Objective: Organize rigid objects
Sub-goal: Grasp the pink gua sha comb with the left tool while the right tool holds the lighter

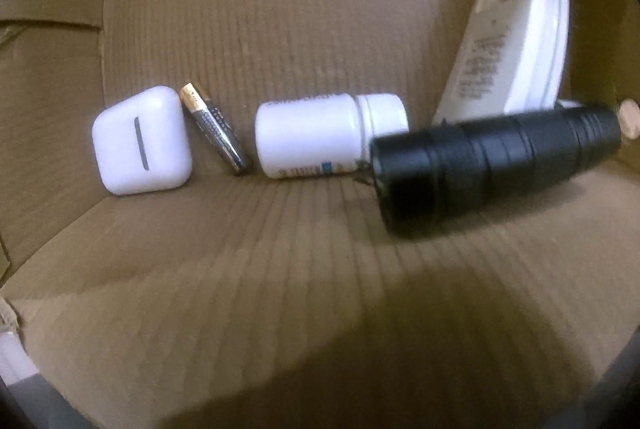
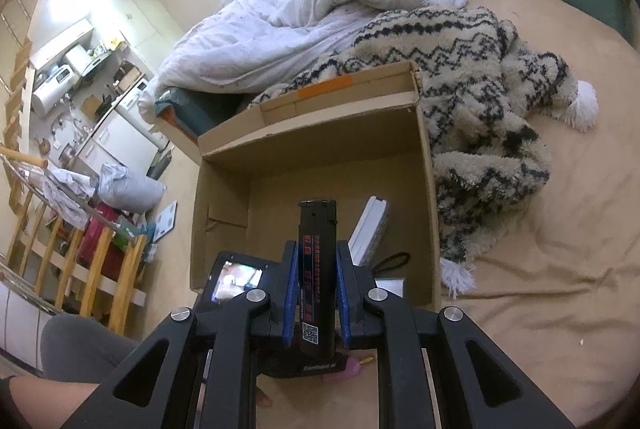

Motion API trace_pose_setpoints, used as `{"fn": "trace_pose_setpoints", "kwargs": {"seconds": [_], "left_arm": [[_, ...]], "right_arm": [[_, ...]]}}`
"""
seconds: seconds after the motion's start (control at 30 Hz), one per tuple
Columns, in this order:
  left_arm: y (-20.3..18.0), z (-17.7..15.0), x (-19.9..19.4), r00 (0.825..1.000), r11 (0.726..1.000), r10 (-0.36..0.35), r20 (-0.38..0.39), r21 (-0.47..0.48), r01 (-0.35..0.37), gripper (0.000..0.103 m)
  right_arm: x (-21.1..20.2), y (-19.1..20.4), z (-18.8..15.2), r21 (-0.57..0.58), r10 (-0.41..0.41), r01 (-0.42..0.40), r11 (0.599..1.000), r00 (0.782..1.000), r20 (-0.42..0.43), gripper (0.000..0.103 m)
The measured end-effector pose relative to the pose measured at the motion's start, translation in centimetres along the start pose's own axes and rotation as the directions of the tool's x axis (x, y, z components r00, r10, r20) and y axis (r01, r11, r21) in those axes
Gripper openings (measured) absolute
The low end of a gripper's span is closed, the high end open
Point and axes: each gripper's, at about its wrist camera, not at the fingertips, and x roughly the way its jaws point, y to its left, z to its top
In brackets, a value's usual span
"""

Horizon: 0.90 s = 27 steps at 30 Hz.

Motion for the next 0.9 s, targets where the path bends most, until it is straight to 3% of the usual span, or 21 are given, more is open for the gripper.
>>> {"fn": "trace_pose_setpoints", "kwargs": {"seconds": [0.13,0.27,0.9], "left_arm": [[0.6,0.2,-0.1,1.0,1.0,0.002,0.008,-0.013,-0.002,0.102],[0.5,-0.3,-0.7,1.0,1.0,-0.001,0.013,-0.023,0.001,0.092],[6.1,-7.0,-2.8,0.998,0.998,0.04,0.039,-0.053,-0.038,0.092]], "right_arm": [[0.0,0.0,0.1,-0.001,0.001,-0.001,1.0,1.0,-0.001,0.018],[0.1,-0.3,0.1,0.018,-0.007,0.007,1.0,1.0,-0.005,0.018],[0.3,-0.6,-0.1,0.014,-0.038,0.038,0.999,0.999,-0.019,0.018]]}}
